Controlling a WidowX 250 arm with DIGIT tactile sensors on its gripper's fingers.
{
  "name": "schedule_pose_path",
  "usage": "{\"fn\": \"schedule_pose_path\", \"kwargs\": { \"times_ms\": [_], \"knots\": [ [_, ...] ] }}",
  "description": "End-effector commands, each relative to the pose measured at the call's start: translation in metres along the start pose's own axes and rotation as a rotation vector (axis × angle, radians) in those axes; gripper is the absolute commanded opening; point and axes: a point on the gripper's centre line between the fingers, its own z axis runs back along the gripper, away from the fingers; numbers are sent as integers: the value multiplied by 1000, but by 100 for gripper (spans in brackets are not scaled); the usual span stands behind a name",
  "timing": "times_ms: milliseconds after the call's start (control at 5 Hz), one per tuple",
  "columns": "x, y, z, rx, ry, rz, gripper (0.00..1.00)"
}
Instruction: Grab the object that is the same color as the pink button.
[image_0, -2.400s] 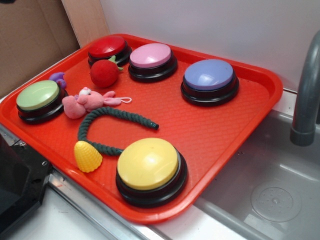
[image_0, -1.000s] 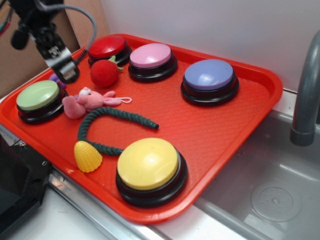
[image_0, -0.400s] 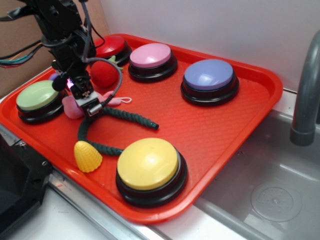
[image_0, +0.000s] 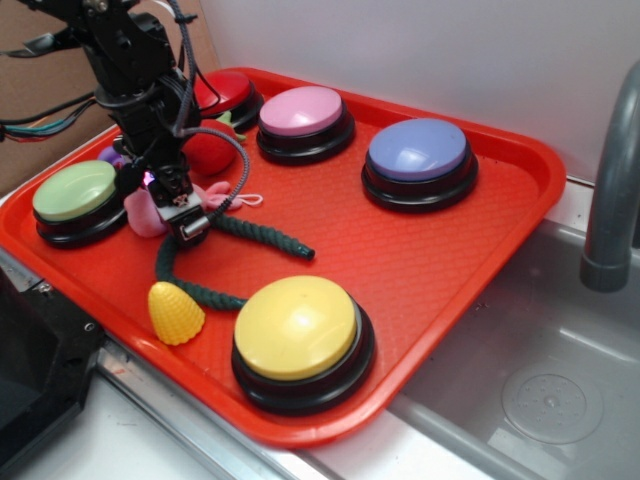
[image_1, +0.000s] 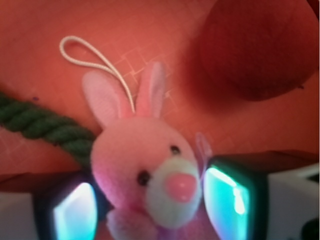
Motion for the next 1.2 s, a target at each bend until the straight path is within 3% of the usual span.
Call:
{"fn": "schedule_pose_path", "kwargs": {
  "times_ms": [0, 200, 600, 800, 1000],
  "knots": [
    [3, 8, 4, -3, -18, 28, 0],
    [4, 8, 9, -19, -13, 40, 0],
    [9, 14, 67, -54, 31, 189, 0],
    [13, 7, 96, -107, 47, 262, 0],
    [16, -8, 114, -125, 110, 361, 0]
  ]
}}
